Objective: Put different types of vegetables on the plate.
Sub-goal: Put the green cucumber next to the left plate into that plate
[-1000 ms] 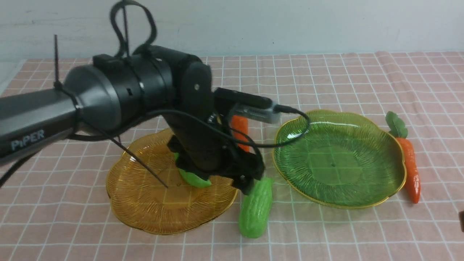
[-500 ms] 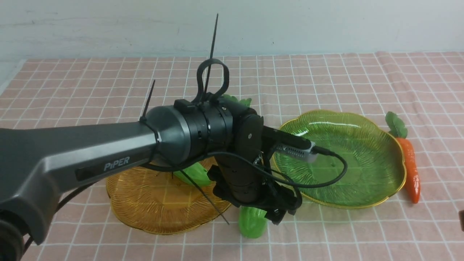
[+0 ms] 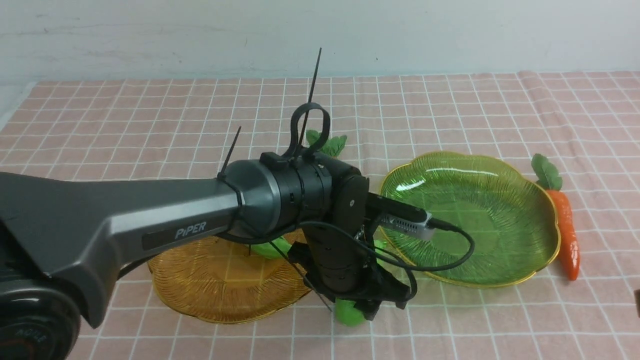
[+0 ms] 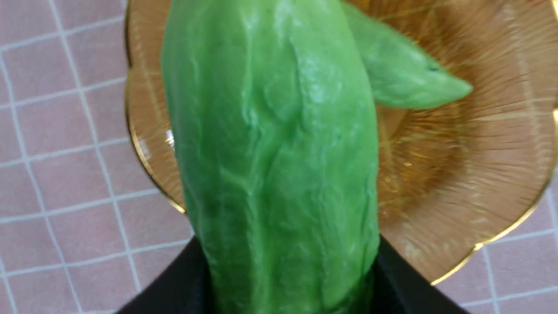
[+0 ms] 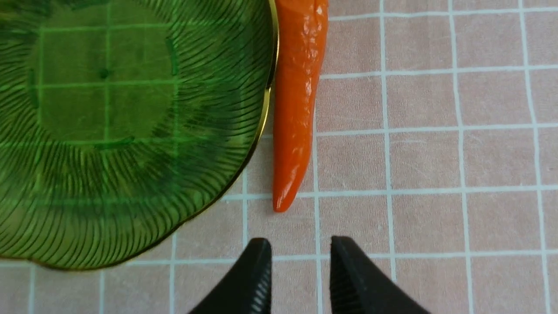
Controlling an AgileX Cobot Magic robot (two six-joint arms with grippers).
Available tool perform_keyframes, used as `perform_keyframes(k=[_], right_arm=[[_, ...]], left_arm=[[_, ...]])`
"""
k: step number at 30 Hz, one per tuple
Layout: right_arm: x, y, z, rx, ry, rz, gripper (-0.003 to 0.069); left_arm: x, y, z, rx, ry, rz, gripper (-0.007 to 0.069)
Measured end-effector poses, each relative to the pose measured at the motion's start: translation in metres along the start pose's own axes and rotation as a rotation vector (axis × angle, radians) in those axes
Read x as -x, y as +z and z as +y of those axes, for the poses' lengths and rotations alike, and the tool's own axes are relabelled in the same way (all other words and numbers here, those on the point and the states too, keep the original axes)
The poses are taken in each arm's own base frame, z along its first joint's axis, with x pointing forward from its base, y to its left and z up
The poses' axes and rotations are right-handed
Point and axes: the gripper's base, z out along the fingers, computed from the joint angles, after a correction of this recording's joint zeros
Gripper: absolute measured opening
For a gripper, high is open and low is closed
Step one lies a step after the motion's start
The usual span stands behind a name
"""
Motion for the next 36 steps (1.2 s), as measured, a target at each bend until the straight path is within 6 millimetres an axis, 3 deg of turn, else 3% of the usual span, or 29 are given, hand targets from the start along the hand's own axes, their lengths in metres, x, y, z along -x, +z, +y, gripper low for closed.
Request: perform_keyframes(k=[3, 6, 9, 13, 17, 24, 29, 31, 36], right_arm=[[0.015, 0.039, -0.002, -0.013, 0.009, 0.058, 0.0275], [0.02, 0.074, -0.004, -0.028, 0.001, 0.145, 0.0364], [0.021, 0.105, -0.005, -0.029, 0.005, 0.217, 0.0416], [0.019, 0.131, -0.005, -0.017, 0.023, 0.264, 0.0427], [0.017, 0.148, -0.005, -0.015, 0.025, 0.282, 0.0429], [0.015, 0.164, -0.005, -0.014, 0.029, 0.303, 0.042], [0.015, 0.165, -0.005, -0.013, 0.029, 0.301, 0.0323], [0.016, 0.164, -0.006, -0.014, 0.032, 0.303, 0.0204], [0.017, 0.16, -0.016, -0.024, 0.076, 0.318, 0.0202]], left_arm=[[-0.008, 0.016, 0.019, -0.025, -0.054, 0.025, 0.0311], [-0.009, 0.028, 0.02, -0.07, -0.044, 0.034, 0.0309], [-0.007, 0.042, 0.02, -0.075, -0.047, 0.062, 0.0304], [-0.006, 0.06, 0.02, -0.071, -0.048, 0.11, 0.0304], [-0.005, 0.072, 0.02, -0.067, -0.049, 0.133, 0.0323], [-0.005, 0.073, 0.024, -0.031, -0.047, 0.132, 0.0398], [-0.006, 0.073, 0.025, -0.013, -0.06, 0.138, 0.0414], [-0.006, 0.073, 0.026, -0.003, -0.058, 0.143, 0.0412], [-0.006, 0.068, 0.029, 0.028, -0.051, 0.161, 0.0372]])
